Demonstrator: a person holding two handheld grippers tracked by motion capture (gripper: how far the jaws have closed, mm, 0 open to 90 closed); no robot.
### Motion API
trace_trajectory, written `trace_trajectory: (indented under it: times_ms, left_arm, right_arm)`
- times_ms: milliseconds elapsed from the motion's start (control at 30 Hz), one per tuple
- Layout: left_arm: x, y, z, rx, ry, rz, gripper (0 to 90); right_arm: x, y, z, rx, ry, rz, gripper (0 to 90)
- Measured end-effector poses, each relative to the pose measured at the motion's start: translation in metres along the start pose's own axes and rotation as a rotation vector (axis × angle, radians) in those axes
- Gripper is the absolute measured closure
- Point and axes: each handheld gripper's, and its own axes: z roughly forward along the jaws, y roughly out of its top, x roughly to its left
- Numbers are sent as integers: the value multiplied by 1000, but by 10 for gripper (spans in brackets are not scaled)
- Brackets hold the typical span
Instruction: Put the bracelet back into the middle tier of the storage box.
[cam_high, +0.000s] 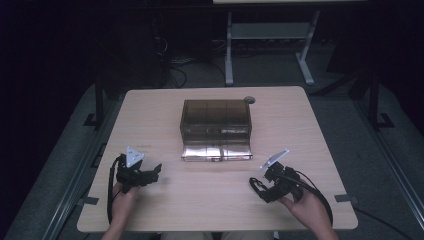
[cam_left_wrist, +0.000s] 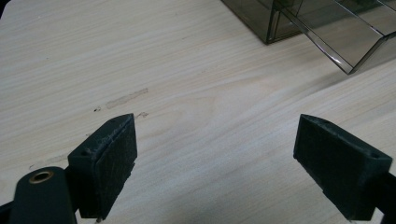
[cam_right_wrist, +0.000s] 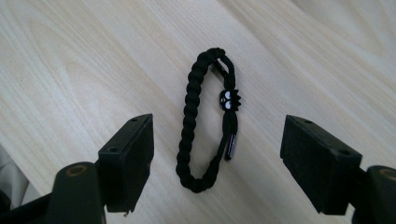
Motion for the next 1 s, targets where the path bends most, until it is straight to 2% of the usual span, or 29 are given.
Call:
trace_trajectory:
  times_ms: [200, 533, 767, 800, 1000]
  left_arm:
    - [1, 0, 0, 9, 2, 8, 131]
    - [-1, 0, 1, 7, -3, 5, 131]
    - [-1, 0, 1, 9, -4, 12, 131]
    - [-1, 0, 2, 1, -5, 2, 130]
    - [-1, 0, 1, 3, -3, 8, 131]
  right_arm:
    - [0, 5, 6, 17, -3, 0, 267]
    - [3, 5, 16, 40, -8, -4, 330]
    - [4, 5, 19, 67, -23, -3, 419]
    - [4, 5, 20, 71, -20, 0, 437]
    - [3, 5, 22, 84, -13, 2, 491]
